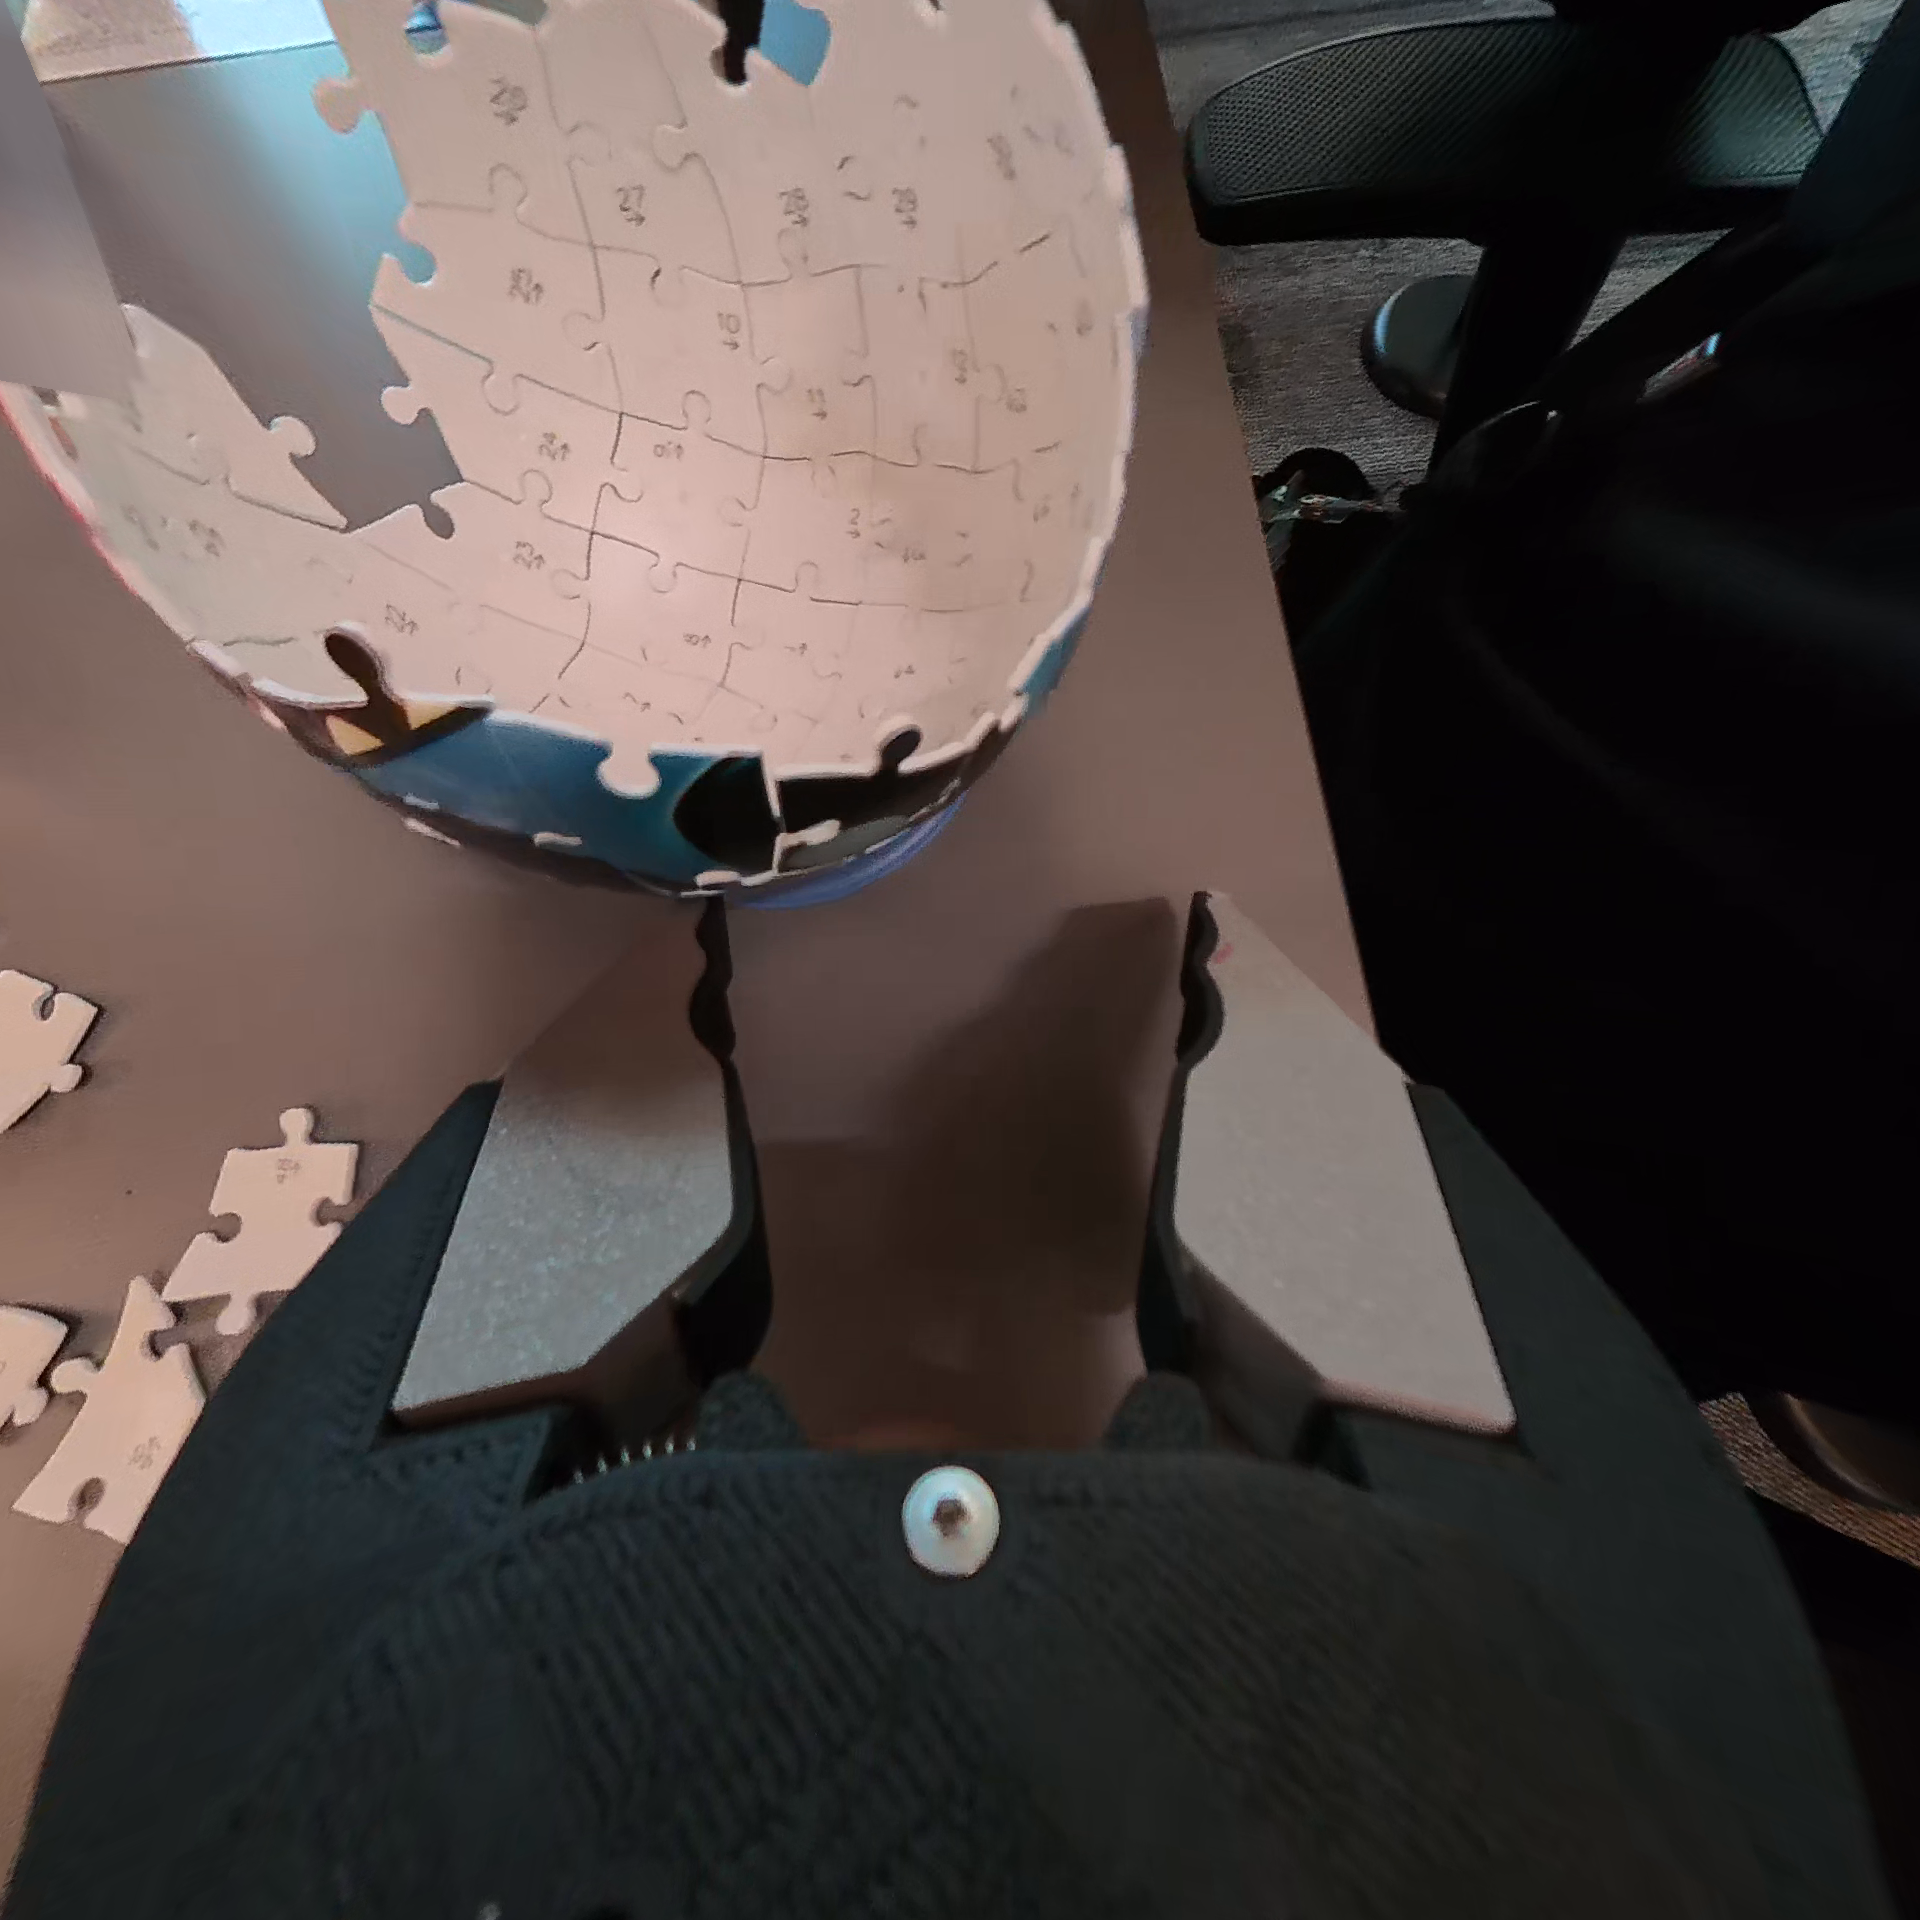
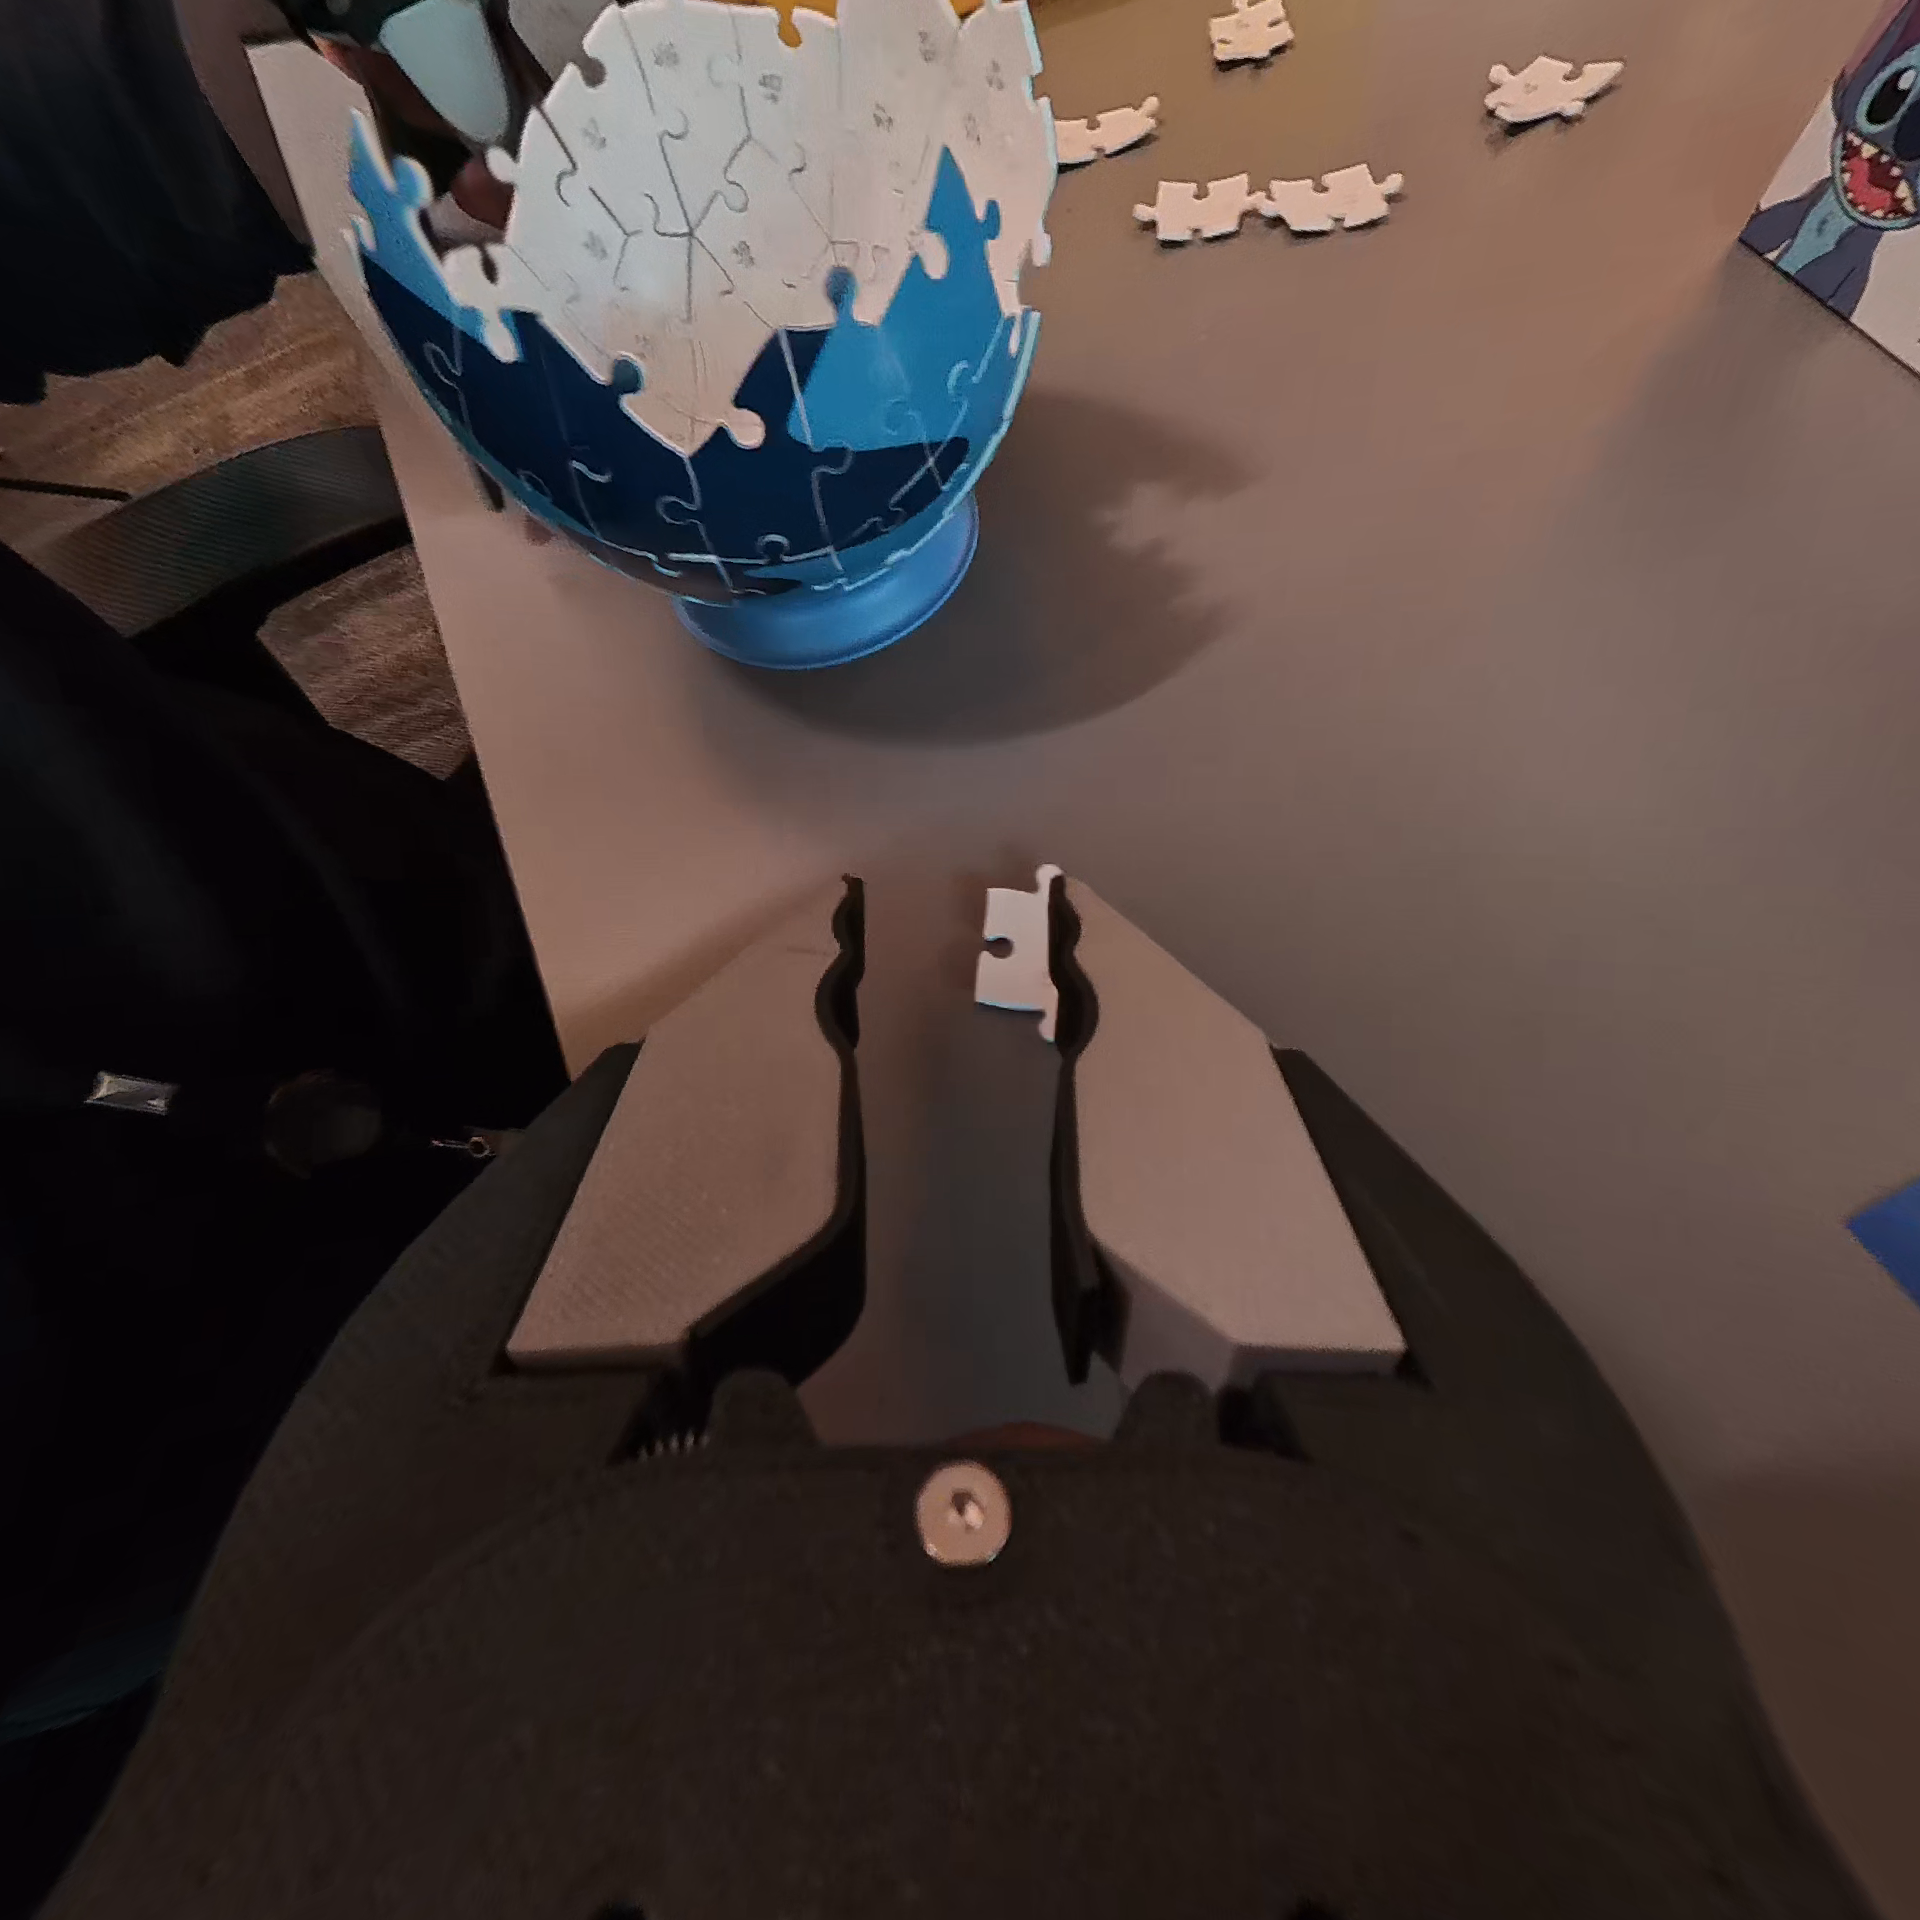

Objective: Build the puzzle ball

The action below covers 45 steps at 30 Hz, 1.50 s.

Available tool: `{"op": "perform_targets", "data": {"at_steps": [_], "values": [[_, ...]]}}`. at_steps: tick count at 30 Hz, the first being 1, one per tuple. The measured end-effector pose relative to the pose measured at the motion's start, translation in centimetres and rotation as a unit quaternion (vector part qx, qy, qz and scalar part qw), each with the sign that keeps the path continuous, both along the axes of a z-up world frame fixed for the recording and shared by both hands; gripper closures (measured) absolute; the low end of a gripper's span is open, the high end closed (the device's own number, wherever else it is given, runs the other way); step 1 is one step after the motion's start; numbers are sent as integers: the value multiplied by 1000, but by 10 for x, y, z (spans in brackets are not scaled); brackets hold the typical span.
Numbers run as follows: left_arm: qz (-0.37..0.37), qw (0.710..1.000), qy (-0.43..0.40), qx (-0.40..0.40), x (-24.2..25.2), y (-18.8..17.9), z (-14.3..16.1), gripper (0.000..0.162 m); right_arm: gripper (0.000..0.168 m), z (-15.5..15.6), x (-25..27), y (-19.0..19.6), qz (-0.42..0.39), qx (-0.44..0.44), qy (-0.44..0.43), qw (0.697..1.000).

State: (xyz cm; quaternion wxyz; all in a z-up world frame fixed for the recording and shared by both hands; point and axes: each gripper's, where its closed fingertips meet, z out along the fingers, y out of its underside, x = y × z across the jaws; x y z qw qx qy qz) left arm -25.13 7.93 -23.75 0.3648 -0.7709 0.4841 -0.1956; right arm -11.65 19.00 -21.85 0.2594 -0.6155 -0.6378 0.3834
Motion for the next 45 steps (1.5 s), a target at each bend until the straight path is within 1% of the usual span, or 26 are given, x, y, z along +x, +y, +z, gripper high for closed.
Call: {"op": "perform_targets", "data": {"at_steps": [8,11,15,19,27,30,34,45], "values": [[-5,1000,4,-4,7,-13,-1,77,134,-3,-16,-43,68,-19,-2,997],[-10,1000,5,-6,11,-16,-3,78,135,-7,-26,-53,81,-28,-8,996],[-16,1000,9,-13,16,-19,-8,78,139,-13,-44,-49,51,-37,-23,998],[-23,999,11,-27,20,-21,-11,78,138,-9,-58,-51,44,-80,-22,996],[0,998,-21,-52,25,-17,-7,80,138,-19,-67,-50,53,-75,-46,995],[15,999,-16,-44,27,-13,-8,86,138,-20,-67,-44,50,-66,-46,995],[19,999,-15,-43,32,-10,-8,87,138,-19,-59,-32,37,-64,-43,996],[30,997,-35,-61,54,16,-5,98,136,-5,-4,17,-47,-49,-21,997]]}}
